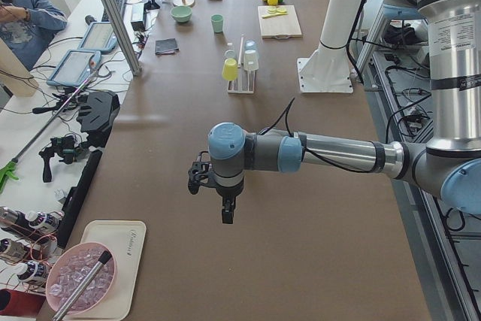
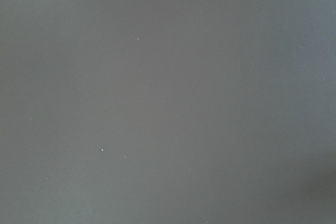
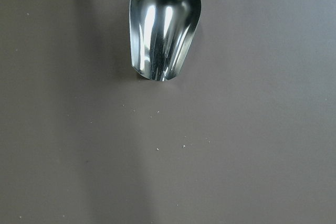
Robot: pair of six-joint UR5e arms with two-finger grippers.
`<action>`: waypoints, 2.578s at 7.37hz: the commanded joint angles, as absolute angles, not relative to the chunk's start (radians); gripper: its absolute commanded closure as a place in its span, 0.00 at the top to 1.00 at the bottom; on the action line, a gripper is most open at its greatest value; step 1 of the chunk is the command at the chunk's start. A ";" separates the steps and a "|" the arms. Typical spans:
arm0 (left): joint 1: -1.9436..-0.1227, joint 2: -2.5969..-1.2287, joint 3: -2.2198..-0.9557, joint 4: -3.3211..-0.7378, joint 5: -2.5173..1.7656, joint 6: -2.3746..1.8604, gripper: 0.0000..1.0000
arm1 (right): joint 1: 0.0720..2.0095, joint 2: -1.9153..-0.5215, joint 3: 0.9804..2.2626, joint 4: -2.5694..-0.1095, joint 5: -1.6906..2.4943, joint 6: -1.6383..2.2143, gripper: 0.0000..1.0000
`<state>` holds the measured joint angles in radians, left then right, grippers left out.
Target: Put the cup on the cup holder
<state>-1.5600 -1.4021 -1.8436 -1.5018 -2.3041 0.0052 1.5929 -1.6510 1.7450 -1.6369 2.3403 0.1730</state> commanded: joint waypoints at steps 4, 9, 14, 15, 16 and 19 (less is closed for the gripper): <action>-1.559 -1.407 -1.848 -1.505 -2.306 0.009 0.98 | 1.551 -1.596 1.744 -1.641 2.295 0.186 1.00; -1.559 -1.404 -1.845 -1.503 -2.304 0.009 0.98 | 1.352 -1.413 1.749 -1.640 2.309 0.350 1.00; -1.493 -1.683 -1.784 -1.176 -2.188 0.012 0.98 | 1.302 -1.069 1.522 -1.765 2.342 0.446 1.00; -1.447 -1.807 -1.681 -1.067 -2.184 0.011 0.98 | 1.273 -1.008 1.459 -1.758 2.355 0.452 1.00; -1.368 -1.892 -1.613 -0.954 -2.184 0.011 0.98 | 1.235 -0.941 1.392 -1.755 2.361 0.475 1.00; -1.127 -2.069 -1.510 -0.872 -2.194 0.017 0.98 | 1.082 -0.826 1.228 -1.755 2.353 0.430 1.00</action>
<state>-1.2097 -1.9937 -1.5455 -0.9138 -2.1892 0.0123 1.1435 -0.8699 1.2955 -1.7539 2.3576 0.4637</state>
